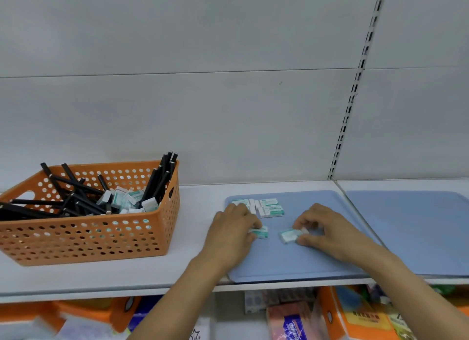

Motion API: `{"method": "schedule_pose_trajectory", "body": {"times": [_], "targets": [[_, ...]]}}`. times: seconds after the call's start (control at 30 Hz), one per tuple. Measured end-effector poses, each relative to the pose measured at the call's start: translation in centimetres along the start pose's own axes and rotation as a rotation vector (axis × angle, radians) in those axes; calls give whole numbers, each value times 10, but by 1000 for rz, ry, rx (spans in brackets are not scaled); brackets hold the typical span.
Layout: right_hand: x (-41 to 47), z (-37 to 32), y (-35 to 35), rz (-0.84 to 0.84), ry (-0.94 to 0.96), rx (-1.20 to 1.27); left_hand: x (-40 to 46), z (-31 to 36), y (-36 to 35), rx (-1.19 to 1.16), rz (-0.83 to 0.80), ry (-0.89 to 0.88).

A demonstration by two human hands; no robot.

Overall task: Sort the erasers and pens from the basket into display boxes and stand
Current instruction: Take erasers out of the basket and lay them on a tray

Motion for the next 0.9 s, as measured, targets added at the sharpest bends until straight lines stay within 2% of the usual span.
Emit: {"method": "schedule_pose_trajectory", "body": {"times": [0.17,0.33,0.43,0.6,0.73,0.8,0.9], "targets": [[25,-21,-21,9,25,58,0,-23,0,-161,-30,114],[32,-26,-30,102,-18,-8,0,-26,2,-146,-53,158],[32,-33,-31,147,-13,-74,-15,-14,26,-149,44,99],[30,-97,-17,245,134,53,-68,-3,116,-176,225,-114],[26,-184,-14,168,267,219,-102,-70,188,-158,335,-3],[28,-228,-21,103,343,247,-105,-119,206,-171,288,122],[40,-280,-43,-14,393,112,-91,-183,196,-145,-12,238]]}}
Point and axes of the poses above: each hand's wrist, its own x-axis towards the middle knuckle, its own y-axis out of the back of the hand, z = x × y, the point moved 7 cm from there along x, towards the middle knuckle, and after that the axes turned 11 degrees about -y, right-handed, at the moved point
